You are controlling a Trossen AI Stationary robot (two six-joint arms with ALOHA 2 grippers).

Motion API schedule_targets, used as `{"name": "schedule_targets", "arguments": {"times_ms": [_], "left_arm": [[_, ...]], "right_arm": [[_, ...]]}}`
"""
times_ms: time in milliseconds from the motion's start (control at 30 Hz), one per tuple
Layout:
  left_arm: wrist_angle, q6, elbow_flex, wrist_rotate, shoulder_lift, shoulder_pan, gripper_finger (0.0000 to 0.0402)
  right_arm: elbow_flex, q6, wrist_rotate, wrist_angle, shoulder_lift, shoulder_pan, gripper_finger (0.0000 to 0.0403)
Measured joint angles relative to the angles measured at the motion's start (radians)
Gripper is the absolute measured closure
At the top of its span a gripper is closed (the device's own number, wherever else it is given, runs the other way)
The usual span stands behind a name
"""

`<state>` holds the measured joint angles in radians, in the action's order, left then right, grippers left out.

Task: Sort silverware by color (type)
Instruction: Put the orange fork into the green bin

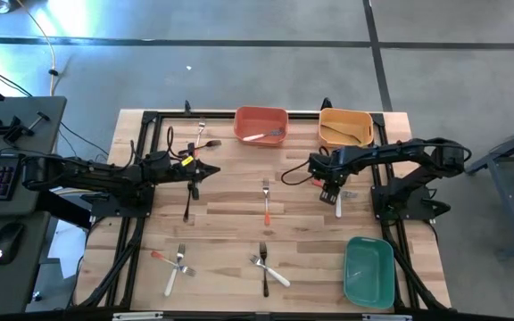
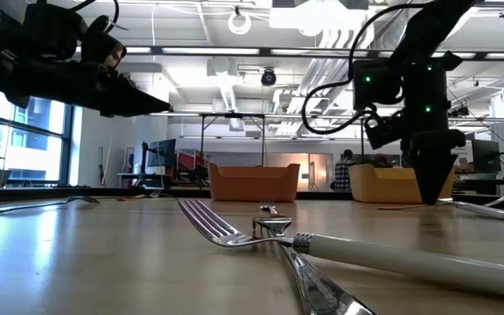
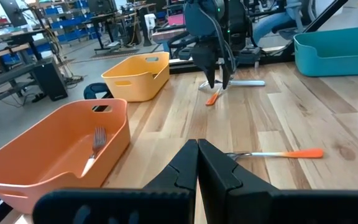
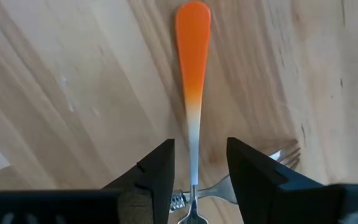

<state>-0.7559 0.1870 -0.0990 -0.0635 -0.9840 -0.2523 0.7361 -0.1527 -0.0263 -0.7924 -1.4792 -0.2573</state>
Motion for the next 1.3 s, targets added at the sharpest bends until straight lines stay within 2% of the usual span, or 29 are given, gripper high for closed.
{"name": "schedule_targets", "arguments": {"times_ms": [367,667,800,1000,1300], "left_arm": [[0.003,-0.003,0.000,-0.002,0.000,0.000,0.0401],[-0.002,-0.004,0.000,-0.002,0.000,0.000,0.0401],[-0.004,-0.004,0.000,-0.002,0.000,0.000,0.0401],[-0.005,-0.020,0.000,-0.002,0.000,0.000,0.0401],[-0.004,-0.020,0.000,-0.002,0.000,0.000,0.0401]], "right_arm": [[0.005,0.001,0.014,0.007,-0.079,0.000,0.0304],[0.032,-0.021,0.069,-0.061,-0.085,-0.010,0.0397],[0.067,-0.031,0.160,-0.112,-0.087,-0.016,0.0394],[0.156,-0.118,0.207,-0.275,-0.085,0.022,0.0401],[0.322,-0.341,0.379,-0.483,-0.078,0.186,0.0402]]}}
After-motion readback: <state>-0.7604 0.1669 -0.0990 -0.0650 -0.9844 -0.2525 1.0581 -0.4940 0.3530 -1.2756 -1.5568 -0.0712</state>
